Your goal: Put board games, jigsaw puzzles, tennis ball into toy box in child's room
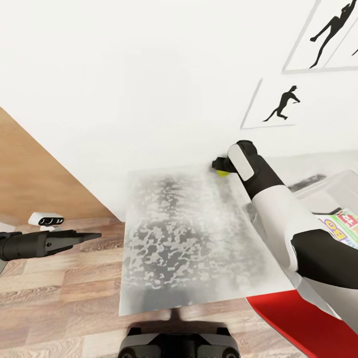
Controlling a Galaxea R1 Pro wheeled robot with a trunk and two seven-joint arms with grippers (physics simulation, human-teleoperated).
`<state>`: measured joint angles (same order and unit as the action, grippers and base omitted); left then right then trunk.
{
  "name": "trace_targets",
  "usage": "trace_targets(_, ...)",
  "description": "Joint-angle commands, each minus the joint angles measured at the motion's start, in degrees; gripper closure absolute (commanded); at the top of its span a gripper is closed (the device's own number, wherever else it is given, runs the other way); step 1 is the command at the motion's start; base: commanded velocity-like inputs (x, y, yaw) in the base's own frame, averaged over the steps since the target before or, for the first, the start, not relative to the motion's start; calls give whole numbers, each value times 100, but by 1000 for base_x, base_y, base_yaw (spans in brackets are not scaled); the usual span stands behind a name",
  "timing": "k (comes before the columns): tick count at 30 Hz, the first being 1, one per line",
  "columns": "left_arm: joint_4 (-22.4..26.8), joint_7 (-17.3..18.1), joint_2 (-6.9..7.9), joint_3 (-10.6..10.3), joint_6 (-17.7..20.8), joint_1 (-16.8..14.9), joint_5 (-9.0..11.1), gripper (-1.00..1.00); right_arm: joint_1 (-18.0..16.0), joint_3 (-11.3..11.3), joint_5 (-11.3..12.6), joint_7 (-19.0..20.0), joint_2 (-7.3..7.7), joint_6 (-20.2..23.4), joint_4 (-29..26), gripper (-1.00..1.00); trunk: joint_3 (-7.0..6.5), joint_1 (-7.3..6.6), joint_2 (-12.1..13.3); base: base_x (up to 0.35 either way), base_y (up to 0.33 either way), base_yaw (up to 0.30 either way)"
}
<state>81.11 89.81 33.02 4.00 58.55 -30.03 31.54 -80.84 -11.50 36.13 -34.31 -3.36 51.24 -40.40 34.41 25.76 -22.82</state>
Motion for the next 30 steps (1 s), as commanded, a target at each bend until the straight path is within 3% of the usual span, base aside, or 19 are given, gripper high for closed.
trace_targets(1, 2, 19, 3, -3, 61, -3, 2, -100, -10, -19, 60, -58, 3, 8, -3, -100, 18, 3, -10, 0, 0, 0)
trace_targets(15, 2, 19, 3, -11, 60, -3, 1, -100, -28, -27, 54, -58, 32, 3, -4, -100, 138, 3, -10, 0, 0, 0)
trace_targets(30, 2, 19, 10, -14, 53, -3, -9, -100, -29, -21, 52, -58, 13, -1, -12, -100, 149, 3, -10, 0, 0, 0)
